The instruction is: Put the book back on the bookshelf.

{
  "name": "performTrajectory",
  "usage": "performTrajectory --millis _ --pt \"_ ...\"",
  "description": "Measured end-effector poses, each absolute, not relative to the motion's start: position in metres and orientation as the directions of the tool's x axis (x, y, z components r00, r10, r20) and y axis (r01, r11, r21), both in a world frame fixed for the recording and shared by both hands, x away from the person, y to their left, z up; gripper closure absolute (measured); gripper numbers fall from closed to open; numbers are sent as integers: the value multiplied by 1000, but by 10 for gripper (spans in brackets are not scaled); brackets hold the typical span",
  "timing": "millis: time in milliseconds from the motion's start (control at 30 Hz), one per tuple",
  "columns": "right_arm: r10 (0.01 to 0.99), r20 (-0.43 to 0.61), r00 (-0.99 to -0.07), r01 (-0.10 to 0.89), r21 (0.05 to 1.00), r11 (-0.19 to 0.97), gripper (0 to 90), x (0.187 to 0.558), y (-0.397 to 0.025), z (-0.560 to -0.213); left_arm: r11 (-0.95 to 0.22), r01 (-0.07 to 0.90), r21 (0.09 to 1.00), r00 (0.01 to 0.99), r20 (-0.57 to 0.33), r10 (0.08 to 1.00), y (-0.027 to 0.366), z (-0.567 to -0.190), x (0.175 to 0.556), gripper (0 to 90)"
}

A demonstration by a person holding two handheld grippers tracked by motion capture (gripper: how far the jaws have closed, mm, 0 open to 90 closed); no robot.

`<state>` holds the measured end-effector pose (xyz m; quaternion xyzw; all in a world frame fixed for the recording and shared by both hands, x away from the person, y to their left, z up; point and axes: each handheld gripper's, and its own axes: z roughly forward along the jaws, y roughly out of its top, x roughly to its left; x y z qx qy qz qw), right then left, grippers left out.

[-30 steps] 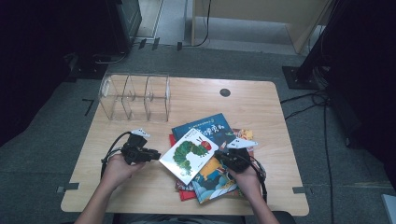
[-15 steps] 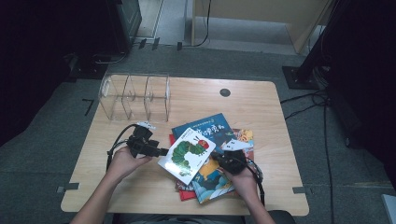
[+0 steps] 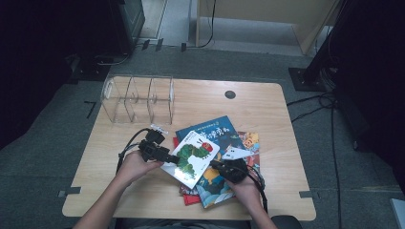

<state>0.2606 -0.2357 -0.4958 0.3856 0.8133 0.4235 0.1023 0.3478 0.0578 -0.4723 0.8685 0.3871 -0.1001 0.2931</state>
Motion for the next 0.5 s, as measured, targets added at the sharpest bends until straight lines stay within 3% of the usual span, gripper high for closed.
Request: performTrajectory --millis 400,500 --pt "711 174 -682 552 760 343 900 270 -220 -495 -513 783 352 621 -483 617 51 -480 352 251" --pt "711 176 -681 552 761 340 900 272 -217 -495 -515 788 337 615 -470 633 51 -476 351 255"
